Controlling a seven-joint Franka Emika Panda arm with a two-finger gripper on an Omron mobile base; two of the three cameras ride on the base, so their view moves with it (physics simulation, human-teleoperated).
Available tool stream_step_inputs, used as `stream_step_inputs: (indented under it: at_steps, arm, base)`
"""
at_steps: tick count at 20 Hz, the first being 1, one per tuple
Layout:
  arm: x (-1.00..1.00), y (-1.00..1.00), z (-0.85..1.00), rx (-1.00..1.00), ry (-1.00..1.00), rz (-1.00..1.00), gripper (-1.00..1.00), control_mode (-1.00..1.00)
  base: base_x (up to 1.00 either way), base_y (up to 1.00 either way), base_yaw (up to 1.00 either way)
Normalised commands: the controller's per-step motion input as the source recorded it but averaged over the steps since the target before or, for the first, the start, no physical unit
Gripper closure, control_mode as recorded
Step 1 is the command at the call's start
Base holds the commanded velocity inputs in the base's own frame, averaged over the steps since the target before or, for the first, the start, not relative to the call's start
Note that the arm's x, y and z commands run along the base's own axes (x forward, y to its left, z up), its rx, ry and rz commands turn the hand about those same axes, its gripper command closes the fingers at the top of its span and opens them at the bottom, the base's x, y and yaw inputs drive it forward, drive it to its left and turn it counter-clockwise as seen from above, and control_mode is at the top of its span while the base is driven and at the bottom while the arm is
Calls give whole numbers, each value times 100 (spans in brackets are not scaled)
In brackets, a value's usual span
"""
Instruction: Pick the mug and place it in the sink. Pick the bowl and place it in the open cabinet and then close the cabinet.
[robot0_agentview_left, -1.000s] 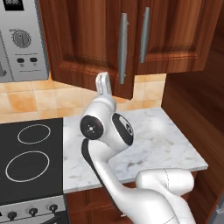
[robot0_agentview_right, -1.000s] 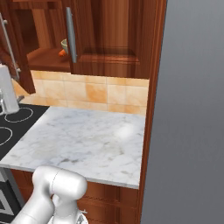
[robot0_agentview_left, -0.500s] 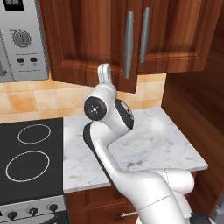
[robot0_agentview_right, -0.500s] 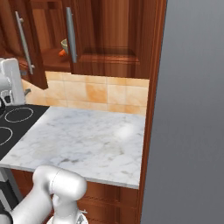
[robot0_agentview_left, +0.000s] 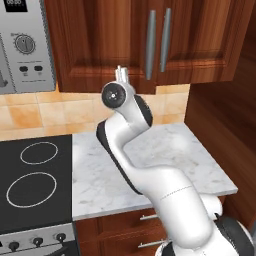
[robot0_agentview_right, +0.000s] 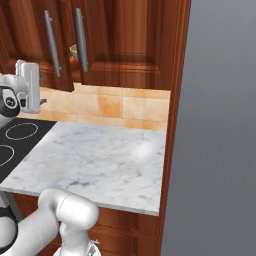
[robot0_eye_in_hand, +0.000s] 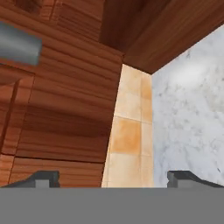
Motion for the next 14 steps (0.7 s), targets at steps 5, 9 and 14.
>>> stream_step_inputs:
  at_steps: [5, 9, 14]
  arm:
    - [72, 0, -94, 0, 18, 0, -100, -100]
    - [98, 1, -37, 0, 0, 0, -100, -100]
    - [100, 4, -6, 0, 0, 0, -100, -100]
  base:
    - [0, 0, 0]
    - [0, 0, 0]
    - [0, 0, 0]
